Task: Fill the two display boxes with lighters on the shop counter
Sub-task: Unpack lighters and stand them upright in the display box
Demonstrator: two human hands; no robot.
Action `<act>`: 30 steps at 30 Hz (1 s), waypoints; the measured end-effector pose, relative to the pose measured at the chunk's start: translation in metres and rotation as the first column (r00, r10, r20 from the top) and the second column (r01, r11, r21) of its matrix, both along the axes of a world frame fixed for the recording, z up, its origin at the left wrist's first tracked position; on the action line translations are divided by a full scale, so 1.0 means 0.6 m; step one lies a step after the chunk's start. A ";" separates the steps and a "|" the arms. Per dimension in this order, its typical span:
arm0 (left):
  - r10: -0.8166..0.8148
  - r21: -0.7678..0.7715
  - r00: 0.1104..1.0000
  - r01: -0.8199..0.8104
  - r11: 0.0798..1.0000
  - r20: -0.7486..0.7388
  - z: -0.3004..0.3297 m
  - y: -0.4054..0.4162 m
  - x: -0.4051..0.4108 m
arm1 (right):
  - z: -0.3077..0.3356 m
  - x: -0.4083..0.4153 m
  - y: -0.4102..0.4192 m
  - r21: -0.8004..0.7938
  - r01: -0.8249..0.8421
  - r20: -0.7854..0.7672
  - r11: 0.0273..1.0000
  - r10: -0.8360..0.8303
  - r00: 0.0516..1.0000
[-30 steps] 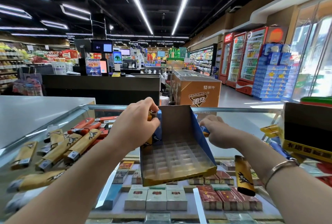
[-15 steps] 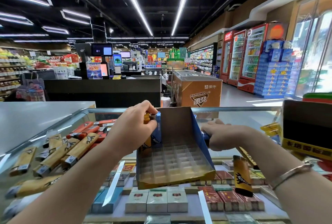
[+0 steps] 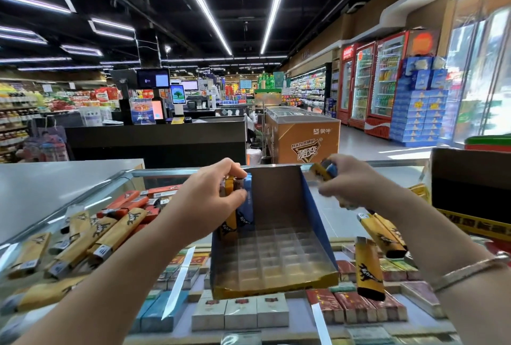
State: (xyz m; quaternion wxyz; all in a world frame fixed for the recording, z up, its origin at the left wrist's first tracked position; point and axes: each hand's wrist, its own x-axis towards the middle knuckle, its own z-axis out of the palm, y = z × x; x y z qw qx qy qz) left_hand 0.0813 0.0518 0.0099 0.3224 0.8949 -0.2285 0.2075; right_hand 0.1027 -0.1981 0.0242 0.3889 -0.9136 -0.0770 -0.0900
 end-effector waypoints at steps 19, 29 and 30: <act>-0.207 0.180 0.868 0.138 0.974 0.452 0.013 -0.047 -0.049 | 0.009 -0.056 0.080 0.805 -0.223 -0.139 0.549 0.540 0.830; -0.267 0.362 0.735 0.032 0.932 0.623 0.009 -0.048 -0.045 | 0.009 -0.063 0.084 0.758 -0.221 -0.252 0.614 0.588 0.768; -0.272 0.377 0.718 0.015 0.926 0.640 0.009 -0.048 -0.045 | 0.009 -0.063 0.084 0.748 -0.225 -0.261 0.625 0.589 0.765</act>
